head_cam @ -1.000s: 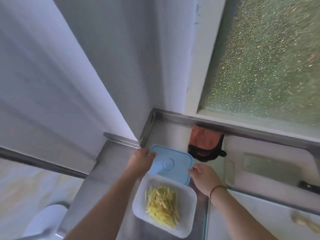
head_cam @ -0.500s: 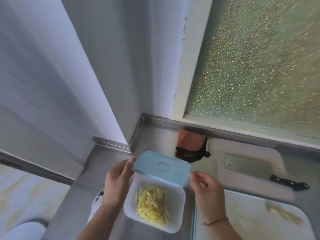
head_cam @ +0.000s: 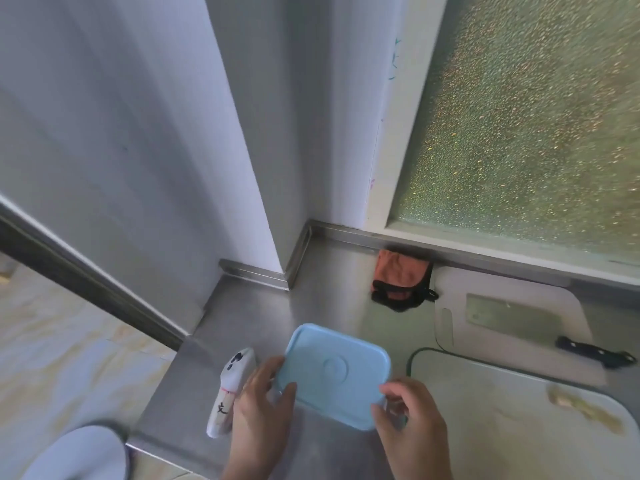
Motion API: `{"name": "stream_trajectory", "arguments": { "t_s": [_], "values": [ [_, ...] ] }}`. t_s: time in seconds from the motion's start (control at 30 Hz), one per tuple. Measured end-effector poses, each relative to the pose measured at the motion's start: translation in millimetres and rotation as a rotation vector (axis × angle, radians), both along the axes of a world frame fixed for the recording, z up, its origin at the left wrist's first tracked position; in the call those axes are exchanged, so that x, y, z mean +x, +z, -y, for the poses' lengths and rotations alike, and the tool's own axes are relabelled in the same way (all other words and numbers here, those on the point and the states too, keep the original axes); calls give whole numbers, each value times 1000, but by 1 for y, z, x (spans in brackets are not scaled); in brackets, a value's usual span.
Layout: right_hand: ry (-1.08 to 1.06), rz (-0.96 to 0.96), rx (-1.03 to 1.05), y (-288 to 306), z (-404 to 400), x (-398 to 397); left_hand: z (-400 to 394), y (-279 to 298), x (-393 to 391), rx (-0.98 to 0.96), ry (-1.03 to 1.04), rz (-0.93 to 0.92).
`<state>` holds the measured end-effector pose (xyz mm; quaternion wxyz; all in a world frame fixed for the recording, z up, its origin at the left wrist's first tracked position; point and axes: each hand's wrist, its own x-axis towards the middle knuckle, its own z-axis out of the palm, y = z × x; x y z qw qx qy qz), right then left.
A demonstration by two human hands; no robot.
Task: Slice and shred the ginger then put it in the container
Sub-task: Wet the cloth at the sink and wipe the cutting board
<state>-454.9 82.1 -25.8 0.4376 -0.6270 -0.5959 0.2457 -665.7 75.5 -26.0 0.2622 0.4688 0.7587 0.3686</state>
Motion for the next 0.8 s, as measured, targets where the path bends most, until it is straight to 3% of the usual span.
{"name": "stream_trajectory", "arguments": {
  "t_s": [0.17,0.27,0.37,0.47,0.63,0.8],
  "values": [
    [-16,13,-35,-3,7,1,2,1,-4,-48,-6,63],
    [-98,-30,-339,-3,12,0,1,-2,-8,-148,44,110],
    [-33,-149,-628,4,18,-4,1,-2,-11,-217,75,280],
    [-17,-189,-631,13,20,-7,0,0,-9,-219,142,468],
    [-15,-142,-636,12,15,-9,-5,-3,-12,-269,188,614],
    [-2,-169,-652,10,11,-3,-5,0,-12,-275,148,553]
  ]
}}
